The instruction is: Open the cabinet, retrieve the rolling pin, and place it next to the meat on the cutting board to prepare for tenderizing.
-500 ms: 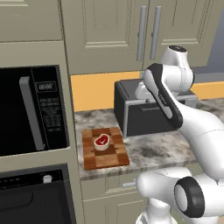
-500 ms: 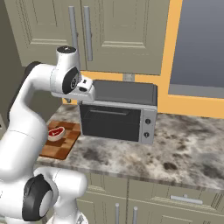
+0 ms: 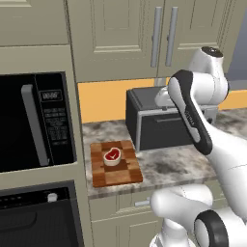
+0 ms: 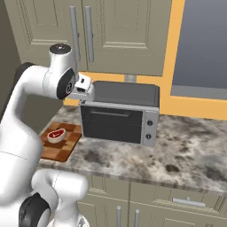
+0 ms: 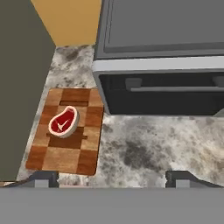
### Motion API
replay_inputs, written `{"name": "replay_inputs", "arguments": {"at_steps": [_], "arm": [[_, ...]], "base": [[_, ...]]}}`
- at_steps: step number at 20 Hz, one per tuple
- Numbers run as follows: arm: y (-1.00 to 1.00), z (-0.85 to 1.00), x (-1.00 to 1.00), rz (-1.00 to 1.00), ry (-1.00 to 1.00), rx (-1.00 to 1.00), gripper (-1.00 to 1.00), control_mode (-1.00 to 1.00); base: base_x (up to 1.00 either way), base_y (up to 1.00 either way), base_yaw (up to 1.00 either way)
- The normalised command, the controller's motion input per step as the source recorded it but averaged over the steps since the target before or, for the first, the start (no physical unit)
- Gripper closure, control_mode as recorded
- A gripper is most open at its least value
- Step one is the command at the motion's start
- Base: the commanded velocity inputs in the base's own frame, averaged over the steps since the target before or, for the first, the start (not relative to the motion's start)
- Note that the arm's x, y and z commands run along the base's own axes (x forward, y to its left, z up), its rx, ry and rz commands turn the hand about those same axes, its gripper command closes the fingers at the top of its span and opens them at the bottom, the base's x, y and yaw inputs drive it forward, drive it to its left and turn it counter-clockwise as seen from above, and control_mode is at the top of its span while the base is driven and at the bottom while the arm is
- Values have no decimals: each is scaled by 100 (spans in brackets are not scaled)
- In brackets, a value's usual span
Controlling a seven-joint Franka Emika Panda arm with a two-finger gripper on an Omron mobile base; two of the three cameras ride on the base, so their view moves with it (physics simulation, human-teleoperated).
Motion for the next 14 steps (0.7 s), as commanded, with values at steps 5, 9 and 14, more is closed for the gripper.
{"name": "replay_inputs", "arguments": {"at_steps": [5, 9, 14], "arm": [[0, 66, -59, 0, -58, -2, -100, -100], [0, 78, -43, -2, -58, -11, -100, -100], [0, 93, -52, -3, -54, -10, -100, -100]], "base": [[0, 0, 0], [0, 0, 0], [0, 0, 0]]}}
